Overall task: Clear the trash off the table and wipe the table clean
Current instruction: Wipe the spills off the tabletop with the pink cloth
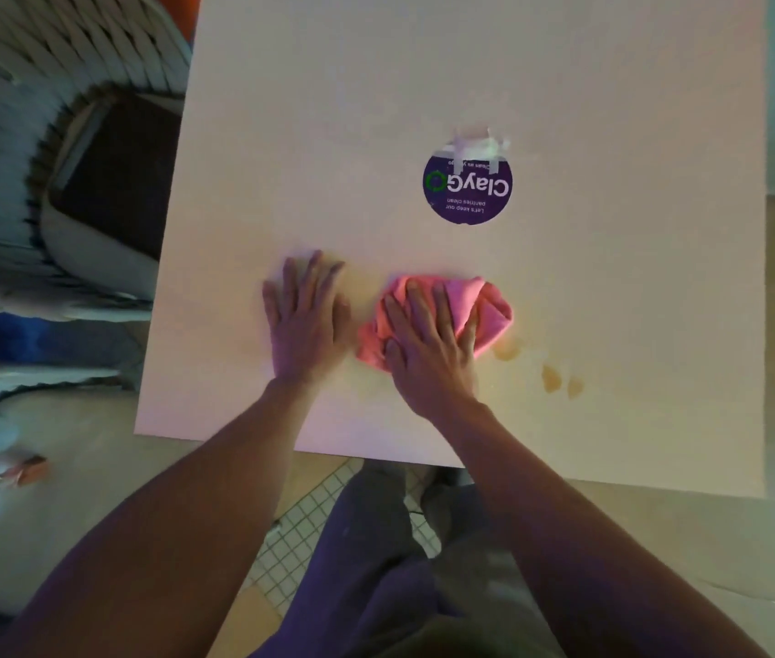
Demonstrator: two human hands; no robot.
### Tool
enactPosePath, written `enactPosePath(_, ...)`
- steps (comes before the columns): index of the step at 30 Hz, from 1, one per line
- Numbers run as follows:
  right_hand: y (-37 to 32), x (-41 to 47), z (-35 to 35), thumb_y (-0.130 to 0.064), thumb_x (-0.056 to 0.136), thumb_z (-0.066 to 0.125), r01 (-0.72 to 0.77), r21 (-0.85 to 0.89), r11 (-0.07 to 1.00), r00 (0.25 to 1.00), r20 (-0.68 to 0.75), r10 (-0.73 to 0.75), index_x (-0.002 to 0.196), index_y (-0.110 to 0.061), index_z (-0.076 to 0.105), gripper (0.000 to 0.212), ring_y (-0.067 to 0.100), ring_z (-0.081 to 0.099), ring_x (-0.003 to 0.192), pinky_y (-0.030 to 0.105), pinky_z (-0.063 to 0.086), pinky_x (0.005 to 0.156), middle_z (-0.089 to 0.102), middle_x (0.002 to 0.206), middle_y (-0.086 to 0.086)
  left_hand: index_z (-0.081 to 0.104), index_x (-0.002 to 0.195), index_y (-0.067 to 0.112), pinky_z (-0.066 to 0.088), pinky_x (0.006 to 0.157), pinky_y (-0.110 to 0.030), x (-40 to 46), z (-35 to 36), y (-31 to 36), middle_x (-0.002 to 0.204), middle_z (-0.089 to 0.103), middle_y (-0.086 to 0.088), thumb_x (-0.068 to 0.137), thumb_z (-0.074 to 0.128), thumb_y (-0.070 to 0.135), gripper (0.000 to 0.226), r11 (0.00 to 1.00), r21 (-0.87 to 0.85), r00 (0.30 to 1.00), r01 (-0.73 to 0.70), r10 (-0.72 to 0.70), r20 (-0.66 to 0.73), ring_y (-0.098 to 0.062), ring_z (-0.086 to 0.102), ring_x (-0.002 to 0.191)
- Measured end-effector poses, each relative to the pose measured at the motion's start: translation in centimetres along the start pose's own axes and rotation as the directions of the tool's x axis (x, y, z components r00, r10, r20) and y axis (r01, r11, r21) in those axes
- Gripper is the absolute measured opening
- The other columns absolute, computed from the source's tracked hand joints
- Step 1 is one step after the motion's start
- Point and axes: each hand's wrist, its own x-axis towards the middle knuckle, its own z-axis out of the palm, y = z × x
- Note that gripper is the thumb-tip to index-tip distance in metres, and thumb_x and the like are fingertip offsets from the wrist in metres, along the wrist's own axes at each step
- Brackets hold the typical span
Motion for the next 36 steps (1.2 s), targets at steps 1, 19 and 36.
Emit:
enactPosePath(1,0.2,-2.0,0.1,-0.044,0.101,0.028,0.028,0.002,1.0,1.0,0.011,-0.028,0.155,-0.031,0.03,0.055,0.029,0.005,0.154,0.068,0.002,0.117,0.02,0.165,0.0,0.047,0.147,0.027,0.018,0.12,-0.058,-0.5,0.0,0.6,0.161,0.036,0.0,0.1,0.042,0.032,0.047,1.0,-0.017,1.0,0.004,-0.004,0.011,-0.033,0.024,0.152)
enactPosePath(19,4.0,-5.4,-0.4,-0.047,0.1,0.031,0.023,-0.008,1.0,1.0,0.012,-0.023,0.154,-0.038,0.029,0.055,0.026,0.006,0.154,0.066,0.002,0.118,0.022,0.164,-0.005,0.041,0.15,0.026,0.014,0.121,-0.06,-3.0,0.7,3.5,0.164,0.03,-0.001,0.101,0.041,0.033,0.05,0.999,0.025,0.998,0.021,-0.022,0.055,-0.034,0.02,0.153)
enactPosePath(36,8.5,-7.6,-1.2,-0.047,0.1,0.031,-0.13,-0.022,0.991,0.992,0.003,0.13,0.155,-0.039,0.025,0.056,0.024,0.005,0.154,0.068,0.004,0.115,0.02,0.165,-0.006,0.038,0.154,0.027,0.016,0.12,-0.059,-3.8,2.5,9.1,0.165,0.027,-0.001,0.105,0.036,0.035,0.049,0.999,0.048,1.0,0.004,-0.005,0.021,-0.033,0.02,0.153)
